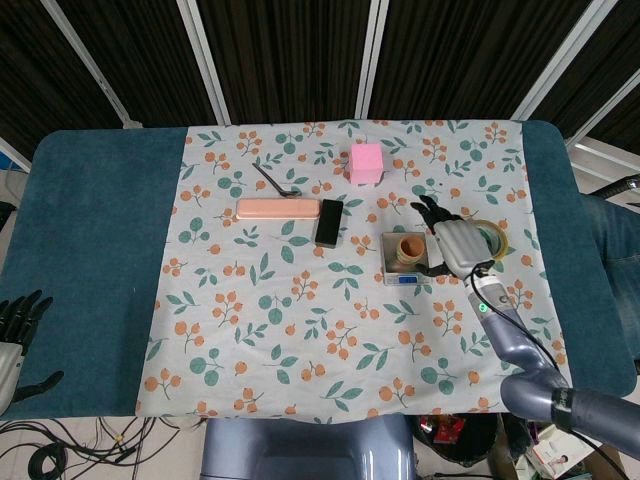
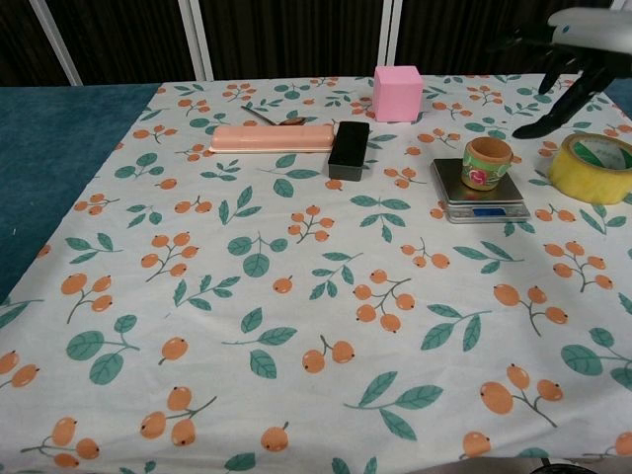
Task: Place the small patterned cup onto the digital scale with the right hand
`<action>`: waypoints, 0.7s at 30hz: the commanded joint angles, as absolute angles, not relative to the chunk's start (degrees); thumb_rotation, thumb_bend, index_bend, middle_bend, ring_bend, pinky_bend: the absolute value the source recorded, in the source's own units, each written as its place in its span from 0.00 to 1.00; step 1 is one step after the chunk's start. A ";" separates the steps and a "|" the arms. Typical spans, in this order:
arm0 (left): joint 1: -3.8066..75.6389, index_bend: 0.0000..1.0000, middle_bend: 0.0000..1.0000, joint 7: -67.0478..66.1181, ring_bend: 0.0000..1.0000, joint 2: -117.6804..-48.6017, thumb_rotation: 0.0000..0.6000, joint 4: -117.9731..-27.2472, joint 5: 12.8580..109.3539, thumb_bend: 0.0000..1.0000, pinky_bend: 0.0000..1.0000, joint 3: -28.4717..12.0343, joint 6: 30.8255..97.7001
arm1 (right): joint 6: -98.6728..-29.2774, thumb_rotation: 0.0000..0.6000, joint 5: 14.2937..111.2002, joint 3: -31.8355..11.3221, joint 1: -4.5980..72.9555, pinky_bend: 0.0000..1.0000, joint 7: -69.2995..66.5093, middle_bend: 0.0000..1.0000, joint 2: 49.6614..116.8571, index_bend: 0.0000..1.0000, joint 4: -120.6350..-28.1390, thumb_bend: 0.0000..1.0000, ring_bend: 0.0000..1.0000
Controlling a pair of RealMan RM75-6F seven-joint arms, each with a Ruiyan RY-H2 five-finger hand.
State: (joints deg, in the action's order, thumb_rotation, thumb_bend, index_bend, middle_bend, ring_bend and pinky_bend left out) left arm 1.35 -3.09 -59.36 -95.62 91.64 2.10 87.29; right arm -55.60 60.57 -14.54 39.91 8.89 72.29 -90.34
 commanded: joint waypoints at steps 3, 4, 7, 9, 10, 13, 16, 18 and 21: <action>1.30 0.03 0.00 -3.34 0.00 -59.47 1.00 -95.58 91.85 0.12 0.04 2.11 87.49 | -67.34 1.00 67.81 -9.35 30.19 0.26 13.49 0.00 61.40 0.09 -105.41 0.11 0.15; 1.27 0.03 0.00 -3.37 0.00 -59.50 1.00 -95.59 91.89 0.12 0.04 2.12 87.56 | -69.62 1.00 69.18 -8.16 28.38 0.26 14.35 0.00 60.29 0.09 -107.07 0.11 0.15; 1.19 0.03 0.00 -3.53 0.00 -59.57 1.00 -95.54 92.07 0.12 0.04 2.13 87.81 | -77.52 1.00 73.50 -4.74 22.70 0.26 16.78 0.00 59.36 0.09 -109.64 0.11 0.15; 1.12 0.03 0.00 -3.59 0.00 -59.66 1.00 -95.49 92.19 0.12 0.04 2.11 88.02 | -83.58 1.00 77.22 -2.11 18.24 0.26 17.27 0.00 60.42 0.09 -109.70 0.11 0.15; 1.09 0.03 0.00 -3.60 0.00 -59.71 1.00 -95.47 92.27 0.12 0.04 2.09 88.14 | -86.03 1.00 78.88 -0.96 16.32 0.26 17.25 0.00 61.25 0.09 -109.10 0.11 0.15; 0.99 0.02 0.00 -3.74 0.00 -59.90 1.00 -95.25 92.74 0.12 0.04 2.07 88.66 | -91.51 1.00 82.40 2.11 11.35 0.25 16.64 0.00 63.87 0.09 -106.03 0.11 0.15; 0.87 0.02 0.00 -3.71 0.00 -60.14 1.00 -94.94 93.32 0.12 0.04 2.03 89.33 | -94.53 1.00 84.50 4.27 7.83 0.24 16.38 0.00 66.31 0.09 -102.19 0.11 0.15; 0.80 0.02 0.00 -3.44 0.00 -60.34 1.00 -94.53 93.90 0.12 0.04 1.93 90.05 | -95.85 1.00 85.54 4.95 6.14 0.23 15.73 0.00 67.85 0.09 -99.62 0.11 0.14; 0.81 0.01 0.00 -2.92 0.00 -60.44 1.00 -93.91 94.56 0.12 0.03 1.76 90.78 | -95.78 1.00 87.07 5.30 5.66 0.23 15.85 0.00 68.52 0.09 -97.85 0.11 0.14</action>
State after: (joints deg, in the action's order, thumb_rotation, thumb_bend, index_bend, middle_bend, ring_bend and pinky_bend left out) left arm 0.80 -3.08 -60.39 -94.12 94.37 1.84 90.62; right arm -95.41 85.62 4.41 6.55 15.85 67.69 -99.15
